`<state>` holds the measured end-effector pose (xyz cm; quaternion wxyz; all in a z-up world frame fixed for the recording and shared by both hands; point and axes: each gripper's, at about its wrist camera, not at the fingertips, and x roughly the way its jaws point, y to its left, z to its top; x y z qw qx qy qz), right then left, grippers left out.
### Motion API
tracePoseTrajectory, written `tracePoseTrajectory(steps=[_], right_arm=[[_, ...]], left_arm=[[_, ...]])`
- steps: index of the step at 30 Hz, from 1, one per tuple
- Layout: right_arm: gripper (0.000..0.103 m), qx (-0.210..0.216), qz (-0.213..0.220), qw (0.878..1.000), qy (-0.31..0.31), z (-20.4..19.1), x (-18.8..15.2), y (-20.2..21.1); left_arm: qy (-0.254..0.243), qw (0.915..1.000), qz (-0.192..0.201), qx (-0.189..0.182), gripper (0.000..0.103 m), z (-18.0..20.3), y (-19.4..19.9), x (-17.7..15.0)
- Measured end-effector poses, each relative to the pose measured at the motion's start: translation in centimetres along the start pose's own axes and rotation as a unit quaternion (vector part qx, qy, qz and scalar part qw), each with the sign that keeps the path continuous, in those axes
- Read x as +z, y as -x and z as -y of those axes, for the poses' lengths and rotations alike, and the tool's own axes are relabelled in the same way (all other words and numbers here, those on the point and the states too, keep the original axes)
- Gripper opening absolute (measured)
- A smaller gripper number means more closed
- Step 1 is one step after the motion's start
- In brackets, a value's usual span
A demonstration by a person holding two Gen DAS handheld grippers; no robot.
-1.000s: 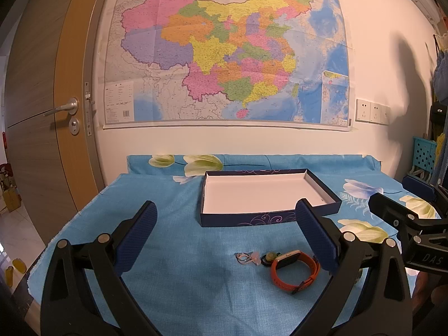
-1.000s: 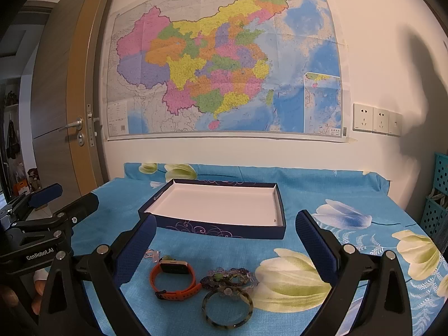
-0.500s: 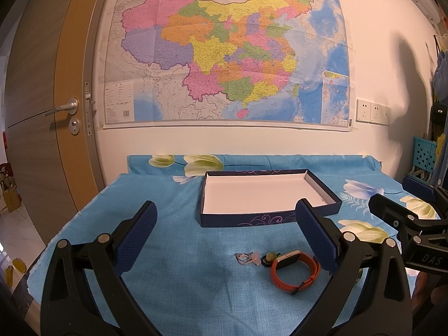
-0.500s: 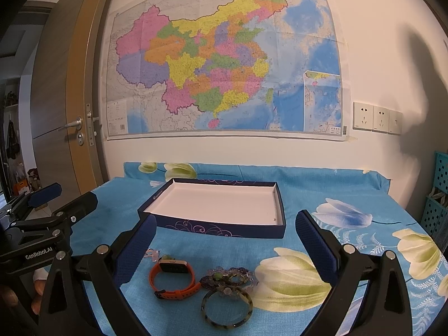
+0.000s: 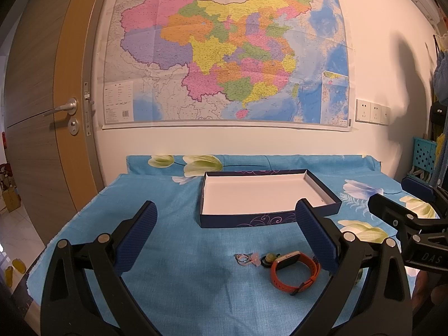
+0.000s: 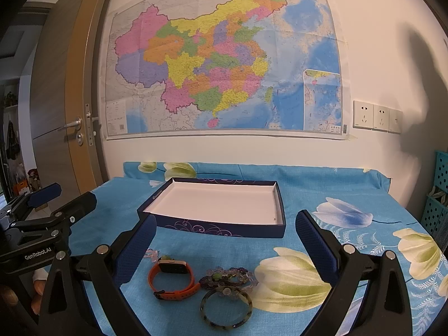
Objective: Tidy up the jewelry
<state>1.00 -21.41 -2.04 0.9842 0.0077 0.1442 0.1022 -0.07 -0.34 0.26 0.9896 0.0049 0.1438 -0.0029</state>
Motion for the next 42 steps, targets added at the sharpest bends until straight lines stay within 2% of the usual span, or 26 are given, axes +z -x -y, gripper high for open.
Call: tracePoseTrajectory(steps=[42], right_arm=[[0.096, 0.000, -0.004, 1.000, -0.004, 0.2, -0.3, -0.4]], left_arm=[[-0.002, 1.0000, -0.002, -0.001, 0.097, 1.0, -0.3, 0.4]])
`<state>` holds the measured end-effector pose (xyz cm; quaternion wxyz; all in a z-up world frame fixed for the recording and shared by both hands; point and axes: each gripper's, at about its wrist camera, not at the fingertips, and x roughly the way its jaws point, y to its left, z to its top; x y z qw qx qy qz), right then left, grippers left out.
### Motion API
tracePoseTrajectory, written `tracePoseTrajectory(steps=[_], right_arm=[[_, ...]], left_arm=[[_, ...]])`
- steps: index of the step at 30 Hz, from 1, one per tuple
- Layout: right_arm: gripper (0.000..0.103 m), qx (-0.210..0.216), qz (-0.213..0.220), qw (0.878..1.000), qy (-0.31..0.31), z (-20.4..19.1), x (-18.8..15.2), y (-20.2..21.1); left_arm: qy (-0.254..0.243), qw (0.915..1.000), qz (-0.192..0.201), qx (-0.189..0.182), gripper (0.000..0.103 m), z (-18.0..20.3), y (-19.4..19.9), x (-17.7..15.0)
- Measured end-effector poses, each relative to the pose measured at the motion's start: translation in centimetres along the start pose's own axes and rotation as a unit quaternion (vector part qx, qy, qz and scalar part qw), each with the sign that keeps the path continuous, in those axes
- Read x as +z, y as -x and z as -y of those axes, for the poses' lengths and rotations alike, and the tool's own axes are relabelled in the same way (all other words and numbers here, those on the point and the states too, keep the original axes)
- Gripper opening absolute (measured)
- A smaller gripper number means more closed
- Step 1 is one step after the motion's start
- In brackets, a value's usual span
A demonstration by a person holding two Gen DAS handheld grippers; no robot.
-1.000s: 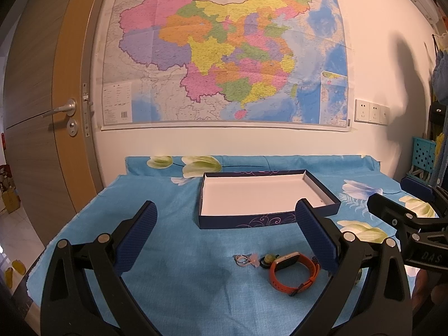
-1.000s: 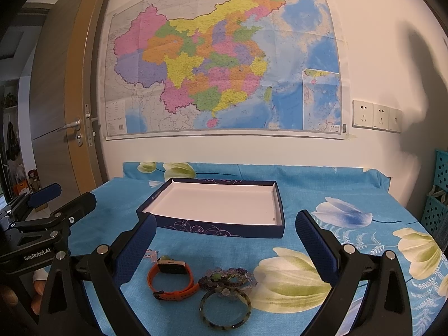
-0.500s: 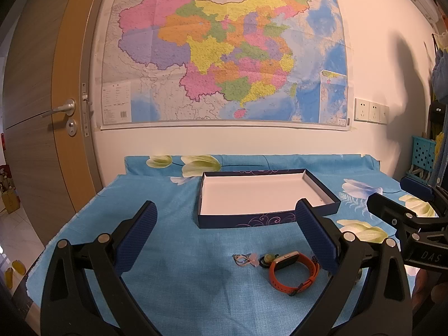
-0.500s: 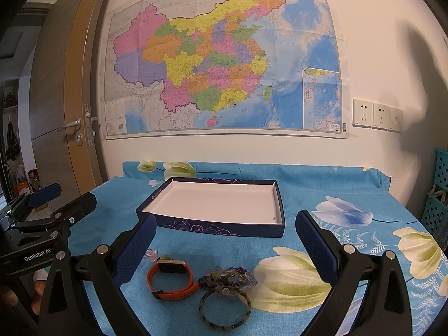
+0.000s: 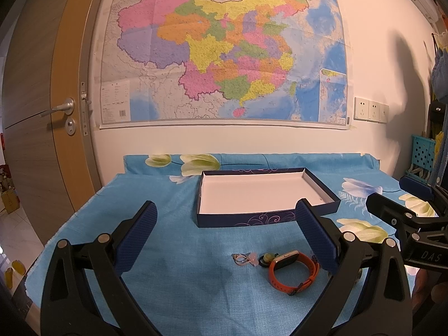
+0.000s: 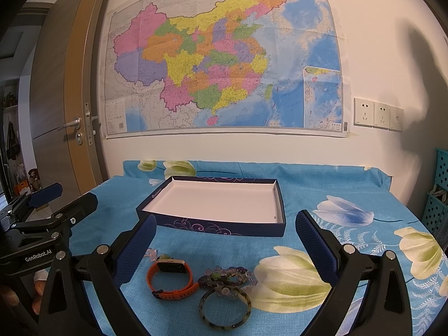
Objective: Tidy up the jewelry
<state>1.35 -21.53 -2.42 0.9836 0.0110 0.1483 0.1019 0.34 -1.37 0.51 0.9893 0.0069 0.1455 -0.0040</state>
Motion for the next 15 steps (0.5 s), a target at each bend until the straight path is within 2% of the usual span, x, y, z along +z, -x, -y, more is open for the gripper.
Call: tracePoseTrajectory(steps=[15], right_arm=[[0.096, 0.001, -0.002, 1.000, 0.001, -0.12, -0.40, -0.19]], left_arm=[[-0.001, 1.0000, -0.001, -0.001, 0.097, 0.29, -0.25, -0.11]])
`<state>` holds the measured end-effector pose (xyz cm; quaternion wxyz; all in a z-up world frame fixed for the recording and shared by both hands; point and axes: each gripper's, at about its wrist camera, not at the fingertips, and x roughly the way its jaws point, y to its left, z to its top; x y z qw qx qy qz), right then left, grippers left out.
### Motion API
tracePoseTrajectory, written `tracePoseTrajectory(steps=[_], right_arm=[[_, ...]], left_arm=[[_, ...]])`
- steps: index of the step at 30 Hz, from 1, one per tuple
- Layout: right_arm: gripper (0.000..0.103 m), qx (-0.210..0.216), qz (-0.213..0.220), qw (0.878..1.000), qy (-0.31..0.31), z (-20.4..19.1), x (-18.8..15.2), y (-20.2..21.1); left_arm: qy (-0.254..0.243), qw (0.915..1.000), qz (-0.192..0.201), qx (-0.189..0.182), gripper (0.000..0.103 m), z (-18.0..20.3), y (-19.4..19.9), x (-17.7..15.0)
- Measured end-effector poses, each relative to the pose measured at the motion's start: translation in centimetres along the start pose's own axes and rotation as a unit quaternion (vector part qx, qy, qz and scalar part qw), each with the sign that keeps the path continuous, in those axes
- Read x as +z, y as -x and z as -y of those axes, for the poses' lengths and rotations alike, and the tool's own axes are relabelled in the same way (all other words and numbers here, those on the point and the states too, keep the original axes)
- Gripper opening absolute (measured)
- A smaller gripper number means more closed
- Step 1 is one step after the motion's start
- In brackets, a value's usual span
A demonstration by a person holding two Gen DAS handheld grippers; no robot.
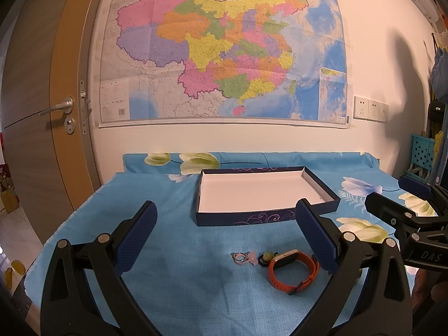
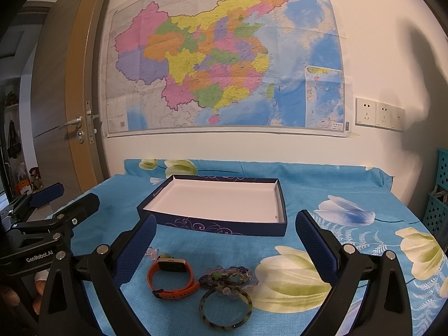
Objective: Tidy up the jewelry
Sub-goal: 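Grasp the orange strap watch with the left tool while the right tool grasps the tortoiseshell bangle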
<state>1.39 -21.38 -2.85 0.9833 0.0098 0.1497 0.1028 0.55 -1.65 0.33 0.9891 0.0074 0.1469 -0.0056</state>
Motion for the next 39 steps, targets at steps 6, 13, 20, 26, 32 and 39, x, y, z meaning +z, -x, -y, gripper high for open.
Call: tracePoseTrajectory(steps=[6, 13, 20, 26, 32, 39], right_arm=[[0.096, 0.000, -0.001, 1.000, 0.000, -0.1, -0.2, -0.1], [0.096, 0.001, -0.008, 1.000, 0.004, -0.3, -0.5, 0.1], [0.092, 0.014, -0.060, 0.998, 0.008, 0.4, -1.4, -1.2], [0.070, 0.039, -0.140, 0.989, 0.011, 1.0, -3.6, -3.2], [0.043, 0.064, -0.217, 0.974, 0.000, 2.1, -5.8, -5.2], [0.022, 0.089, -0.259, 0.961, -0.023, 2.8, -7.2, -6.4]], left_arm=[[0.000, 1.0000, -0.002, -0.001, 0.097, 0.2, -0.3, -0.4], [0.001, 1.0000, -0.008, -0.006, 0.097, 0.2, -0.6, -1.0], [-0.011, 0.9978, -0.051, -0.041, 0.097, 0.4, -2.5, -2.7], [-0.021, 0.9878, -0.118, -0.099, 0.094, 1.5, -4.9, -4.9], [-0.027, 0.9752, -0.178, -0.128, 0.075, 2.3, -7.3, -6.2], [-0.007, 0.9567, -0.243, -0.160, 0.050, 2.4, -9.7, -7.4]])
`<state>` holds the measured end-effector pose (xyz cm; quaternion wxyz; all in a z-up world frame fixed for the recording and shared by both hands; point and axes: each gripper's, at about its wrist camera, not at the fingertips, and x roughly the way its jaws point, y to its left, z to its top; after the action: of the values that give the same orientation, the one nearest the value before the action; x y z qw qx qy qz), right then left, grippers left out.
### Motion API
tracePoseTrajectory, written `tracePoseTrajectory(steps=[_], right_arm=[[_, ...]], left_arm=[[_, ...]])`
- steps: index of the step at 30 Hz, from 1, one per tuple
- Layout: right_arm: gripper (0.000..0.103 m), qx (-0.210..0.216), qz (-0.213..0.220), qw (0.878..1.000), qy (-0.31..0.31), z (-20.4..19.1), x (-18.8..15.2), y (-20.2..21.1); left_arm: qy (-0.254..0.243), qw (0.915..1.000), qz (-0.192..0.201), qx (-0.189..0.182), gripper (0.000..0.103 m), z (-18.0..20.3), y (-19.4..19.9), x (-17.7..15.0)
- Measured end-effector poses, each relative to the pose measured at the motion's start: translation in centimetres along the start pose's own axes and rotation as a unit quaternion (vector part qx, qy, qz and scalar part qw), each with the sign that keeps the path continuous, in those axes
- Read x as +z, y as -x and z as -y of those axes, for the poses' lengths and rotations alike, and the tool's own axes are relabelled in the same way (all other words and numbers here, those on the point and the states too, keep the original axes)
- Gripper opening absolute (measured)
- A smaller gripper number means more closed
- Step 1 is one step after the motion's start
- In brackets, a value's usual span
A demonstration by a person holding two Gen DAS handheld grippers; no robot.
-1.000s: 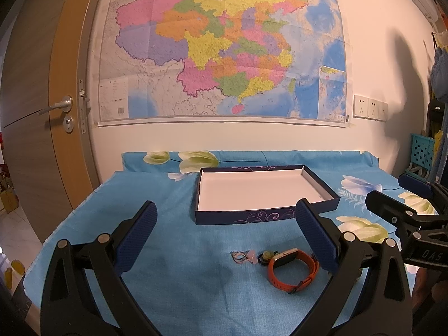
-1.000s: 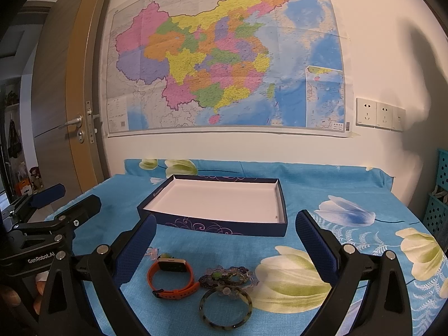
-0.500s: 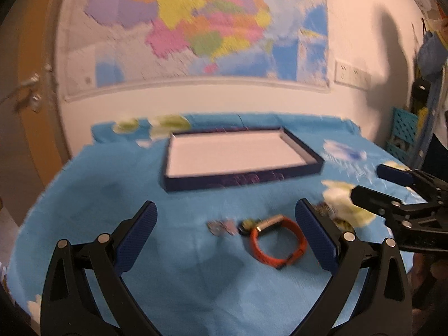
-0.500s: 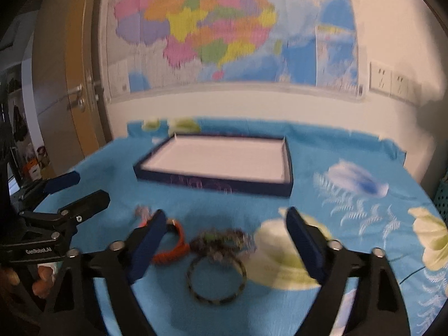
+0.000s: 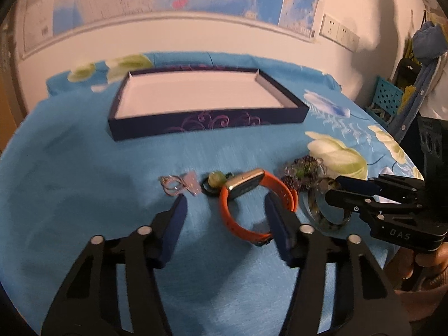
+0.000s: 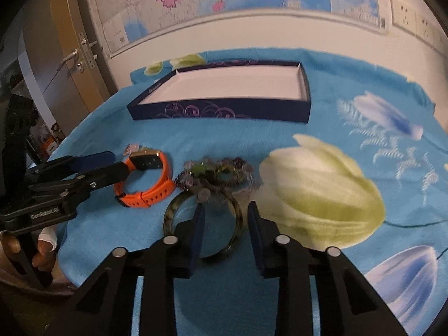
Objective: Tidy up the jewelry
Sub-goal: 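Grasp the orange strap watch with the left tool while the right tool grasps the tortoiseshell bangle, then lower the watch and bangle into the white tray and open both tools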
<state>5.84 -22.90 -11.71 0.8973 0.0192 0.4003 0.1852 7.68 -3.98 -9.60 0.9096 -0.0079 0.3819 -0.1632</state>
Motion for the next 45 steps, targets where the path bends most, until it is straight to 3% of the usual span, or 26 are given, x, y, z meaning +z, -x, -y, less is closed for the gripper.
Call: tracePoseTrajectory(steps=[4, 7, 11, 20, 31, 38, 45], right_arm=[[0.007, 0.005, -0.003, 1.000, 0.000, 0.2, 0.3, 0.0], [0.007, 0.012, -0.002, 1.000, -0.003, 0.6, 0.5, 0.4], [0.007, 0.024, 0.009, 1.000, -0.005, 0.9, 1.0, 1.3], [0.007, 0.047, 0.041, 0.998, -0.016, 1.6, 3.9, 2.2], [0.007, 0.025, 0.072, 0.997, 0.007, 2.2, 10.5, -0.4], [0.007, 0.004, 0.072, 0.997, 0.003, 4.2, 15.8, -4.5], [0.007, 0.000, 0.047, 0.999, -0.008, 5.9, 19.8, -9.4]], left_arm=[[0.004, 0.9995, -0.029, -0.013, 0.032, -0.2, -1.2, 0.0], [0.003, 0.9993, -0.034, -0.013, 0.025, -0.2, -1.5, 0.1], [0.002, 0.9992, -0.040, -0.007, 0.009, -0.2, -1.6, 0.4], [0.010, 0.9996, -0.017, -0.018, 0.008, -0.9, 0.1, 1.5], [0.012, 0.9992, 0.038, 0.005, 0.008, -3.8, 1.5, 7.5], [0.024, 0.9983, 0.048, 0.021, 0.008, -6.6, -1.6, 12.6], [0.038, 0.9985, 0.024, 0.030, 0.008, -9.5, -7.3, 16.6]])
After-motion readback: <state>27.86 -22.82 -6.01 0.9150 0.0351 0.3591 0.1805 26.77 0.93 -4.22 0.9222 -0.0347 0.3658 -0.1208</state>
